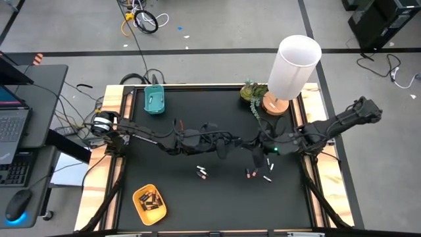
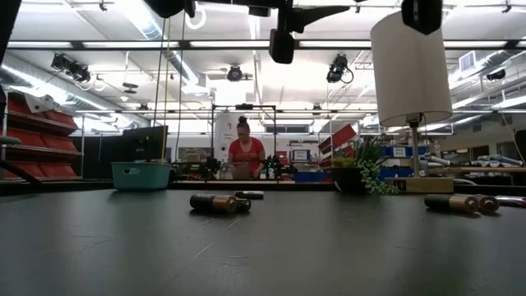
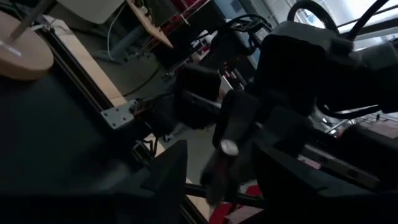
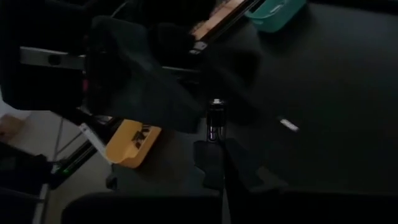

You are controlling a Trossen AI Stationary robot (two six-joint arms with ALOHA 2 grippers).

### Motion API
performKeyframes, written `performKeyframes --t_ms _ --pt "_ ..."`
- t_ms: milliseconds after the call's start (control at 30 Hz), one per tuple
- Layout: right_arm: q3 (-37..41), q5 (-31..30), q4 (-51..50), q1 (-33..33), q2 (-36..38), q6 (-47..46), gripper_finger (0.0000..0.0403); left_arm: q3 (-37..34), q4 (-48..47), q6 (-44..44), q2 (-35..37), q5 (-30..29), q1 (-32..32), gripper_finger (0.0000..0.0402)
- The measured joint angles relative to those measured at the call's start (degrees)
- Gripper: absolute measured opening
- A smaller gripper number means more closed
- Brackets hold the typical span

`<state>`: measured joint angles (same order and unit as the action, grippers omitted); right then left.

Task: Sort batteries
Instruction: Put the silver battery into the blue bin

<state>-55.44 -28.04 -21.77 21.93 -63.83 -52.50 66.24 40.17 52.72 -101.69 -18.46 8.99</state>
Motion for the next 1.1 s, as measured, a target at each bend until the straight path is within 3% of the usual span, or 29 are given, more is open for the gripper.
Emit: performKeyframes --t_ms 267,333,467,733,967,1100 --pt "0.0 2.43 7.19 -1.44 -2.59 2.17 0.0 0.0 0.34 -1.38 0.0 -1.09 0.0 0.0166" --pt "0.0 2.49 7.12 -1.46 -2.67 2.15 0.0 0.0 0.38 -1.84 0.0 -1.37 0.0 0.0137" --pt "0.04 1.05 6.87 -1.46 -2.55 2.15 0.0 0.0 0.76 -4.38 0.11 -1.53 0.0 0.0037" --pt "0.04 -0.94 6.87 -1.46 -2.51 2.1 0.0005 0.0 0.45 -4.64 0.13 -2.09 -0.23 0.0037" --pt "0.04 -0.14 5.14 -1.51 -2.31 1.23 0.0072 -0.02 -1.49 -4.56 0.13 -1.88 -1.87 0.0037" --pt "0.04 0.49 1.24 -1.43 -0.71 -0.71 0.011 -0.09 -10.4 -4.64 1.96 -1.33 -4.17 0.0037"
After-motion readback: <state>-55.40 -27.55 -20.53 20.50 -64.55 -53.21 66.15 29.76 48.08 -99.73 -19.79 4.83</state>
